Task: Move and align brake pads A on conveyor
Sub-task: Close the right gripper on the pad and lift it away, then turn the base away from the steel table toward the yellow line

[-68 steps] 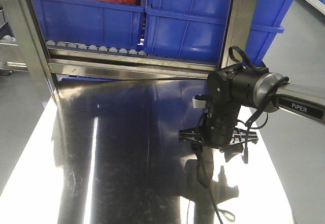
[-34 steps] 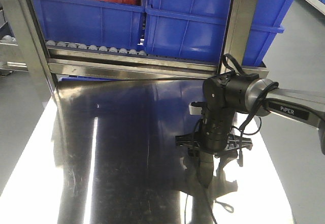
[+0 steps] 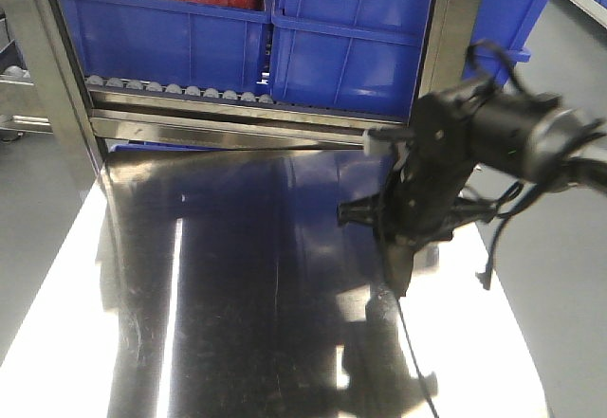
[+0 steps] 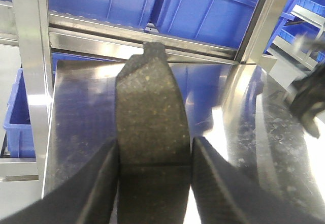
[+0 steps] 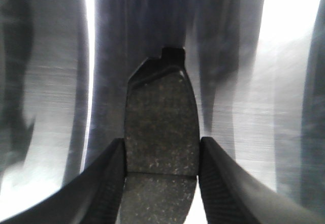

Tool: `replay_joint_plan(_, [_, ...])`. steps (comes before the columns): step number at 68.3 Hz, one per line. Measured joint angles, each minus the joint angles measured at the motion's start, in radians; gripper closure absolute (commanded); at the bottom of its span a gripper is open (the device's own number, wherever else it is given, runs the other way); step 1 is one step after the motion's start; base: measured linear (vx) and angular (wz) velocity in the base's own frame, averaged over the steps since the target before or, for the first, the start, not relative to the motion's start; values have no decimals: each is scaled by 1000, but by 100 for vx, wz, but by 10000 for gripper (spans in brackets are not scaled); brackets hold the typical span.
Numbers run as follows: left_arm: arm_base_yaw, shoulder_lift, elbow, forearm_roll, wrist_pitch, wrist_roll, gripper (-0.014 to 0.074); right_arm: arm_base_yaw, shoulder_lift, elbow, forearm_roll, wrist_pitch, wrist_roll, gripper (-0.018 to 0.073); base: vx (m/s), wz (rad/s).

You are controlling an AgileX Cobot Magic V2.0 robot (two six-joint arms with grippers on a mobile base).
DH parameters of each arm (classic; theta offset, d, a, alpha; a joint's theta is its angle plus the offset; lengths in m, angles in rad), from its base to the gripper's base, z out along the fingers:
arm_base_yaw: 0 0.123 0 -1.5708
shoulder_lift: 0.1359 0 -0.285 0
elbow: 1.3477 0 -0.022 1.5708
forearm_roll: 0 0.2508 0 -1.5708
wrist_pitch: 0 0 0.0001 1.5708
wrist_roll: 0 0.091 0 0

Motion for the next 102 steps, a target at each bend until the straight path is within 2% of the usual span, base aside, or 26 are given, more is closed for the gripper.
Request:
replay_joint_plan(7, [0,0,0,0,0,0,603,0,-122,33,-48,-14,-16,566,0,0])
replay_joint_plan(17, [0,0,0,0,0,0,603,0,-317,167,-145,-80,-20,564,0,0])
replay_joint_plan(25, [0,0,0,0,0,0,603,0,-488,300,-187,-140,-25,564,0,0])
replay_joint_plan(37, [0,0,0,0,0,0,603,0,-757,484,-194,-240,-42,564,0,0])
replay_joint_plan(52, [0,0,0,0,0,0,603,0,-1015,676,-195,-323,-69,564,0,0])
replay_joint_plan(66, [0,0,0,0,0,0,603,0,-1236,858,-196,-462,-109,564,0,0])
replay_joint_plan(80, [0,0,0,0,0,0,603,0,-1360,947,-199,-570,-112,564,0,0])
replay_joint_plan(102, [0,0,0,0,0,0,603,0,-1369,952,-222,-563,-112,564,0,0])
